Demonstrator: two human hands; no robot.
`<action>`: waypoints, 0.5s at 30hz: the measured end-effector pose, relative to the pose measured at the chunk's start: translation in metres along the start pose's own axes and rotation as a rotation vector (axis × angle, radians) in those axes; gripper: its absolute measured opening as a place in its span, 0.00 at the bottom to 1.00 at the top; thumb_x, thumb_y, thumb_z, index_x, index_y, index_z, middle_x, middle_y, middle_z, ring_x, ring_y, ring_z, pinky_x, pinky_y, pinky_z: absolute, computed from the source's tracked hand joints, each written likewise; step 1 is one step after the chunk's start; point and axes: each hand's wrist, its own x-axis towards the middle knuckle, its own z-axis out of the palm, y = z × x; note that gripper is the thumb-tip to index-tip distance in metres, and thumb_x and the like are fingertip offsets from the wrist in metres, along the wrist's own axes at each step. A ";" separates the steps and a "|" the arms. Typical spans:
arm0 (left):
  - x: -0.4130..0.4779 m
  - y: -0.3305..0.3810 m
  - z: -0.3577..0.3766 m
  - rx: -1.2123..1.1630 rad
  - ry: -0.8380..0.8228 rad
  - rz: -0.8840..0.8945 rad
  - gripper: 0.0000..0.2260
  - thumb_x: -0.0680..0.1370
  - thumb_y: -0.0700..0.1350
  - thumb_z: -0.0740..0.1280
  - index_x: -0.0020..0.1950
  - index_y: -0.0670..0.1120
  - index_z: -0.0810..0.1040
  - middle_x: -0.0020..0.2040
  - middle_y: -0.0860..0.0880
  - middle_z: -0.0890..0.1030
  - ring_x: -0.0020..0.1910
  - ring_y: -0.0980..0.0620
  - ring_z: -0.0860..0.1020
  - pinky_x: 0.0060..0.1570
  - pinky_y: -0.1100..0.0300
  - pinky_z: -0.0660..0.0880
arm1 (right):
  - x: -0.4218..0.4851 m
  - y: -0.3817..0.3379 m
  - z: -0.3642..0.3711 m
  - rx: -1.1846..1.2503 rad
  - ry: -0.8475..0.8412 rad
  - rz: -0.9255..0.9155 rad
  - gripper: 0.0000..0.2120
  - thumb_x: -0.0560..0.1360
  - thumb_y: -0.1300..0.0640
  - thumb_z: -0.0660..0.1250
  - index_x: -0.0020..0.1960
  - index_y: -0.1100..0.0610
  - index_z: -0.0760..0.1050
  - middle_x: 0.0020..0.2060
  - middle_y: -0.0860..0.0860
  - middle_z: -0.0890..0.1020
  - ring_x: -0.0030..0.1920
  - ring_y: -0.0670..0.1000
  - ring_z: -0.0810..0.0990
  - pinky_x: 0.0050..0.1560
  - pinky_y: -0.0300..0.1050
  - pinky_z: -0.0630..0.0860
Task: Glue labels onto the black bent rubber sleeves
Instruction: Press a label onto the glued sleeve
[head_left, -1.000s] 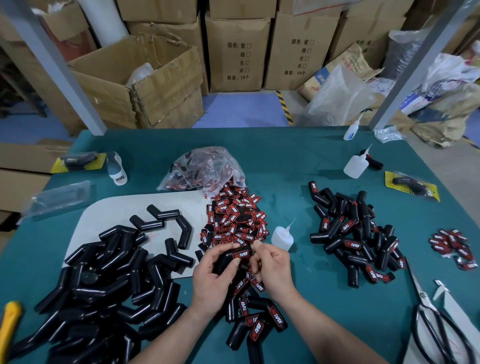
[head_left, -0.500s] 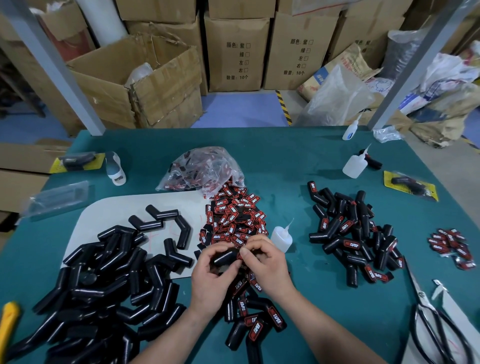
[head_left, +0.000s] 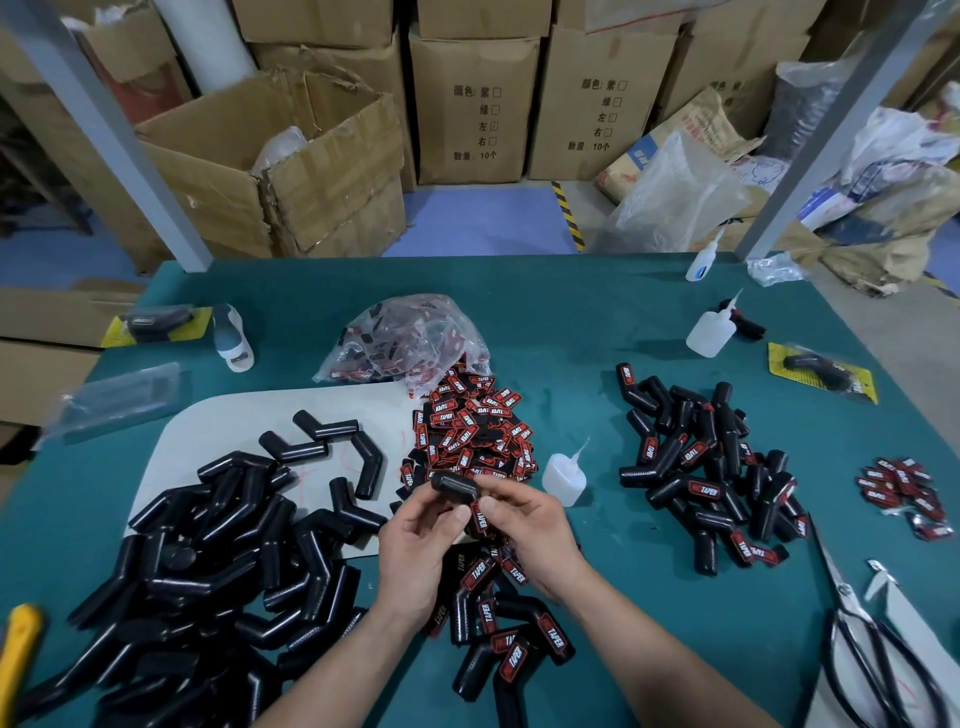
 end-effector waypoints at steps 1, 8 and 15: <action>-0.001 0.001 0.000 0.033 -0.021 0.008 0.15 0.73 0.44 0.77 0.59 0.45 0.85 0.56 0.41 0.86 0.56 0.46 0.84 0.53 0.61 0.80 | 0.001 0.001 -0.001 0.026 -0.028 0.011 0.16 0.75 0.61 0.73 0.61 0.64 0.80 0.57 0.62 0.83 0.58 0.59 0.82 0.63 0.51 0.77; -0.004 0.006 0.000 0.113 -0.072 -0.003 0.14 0.74 0.50 0.76 0.59 0.50 0.86 0.56 0.43 0.86 0.57 0.45 0.84 0.56 0.60 0.79 | 0.003 0.007 -0.003 0.069 -0.037 -0.037 0.15 0.73 0.61 0.75 0.58 0.66 0.81 0.57 0.64 0.82 0.60 0.64 0.80 0.61 0.53 0.77; -0.004 0.008 0.001 0.028 -0.091 -0.029 0.14 0.73 0.46 0.77 0.58 0.47 0.87 0.57 0.42 0.86 0.58 0.44 0.84 0.57 0.59 0.79 | 0.006 0.004 -0.005 0.136 -0.033 0.023 0.19 0.66 0.59 0.80 0.53 0.66 0.83 0.52 0.61 0.83 0.55 0.60 0.81 0.57 0.49 0.78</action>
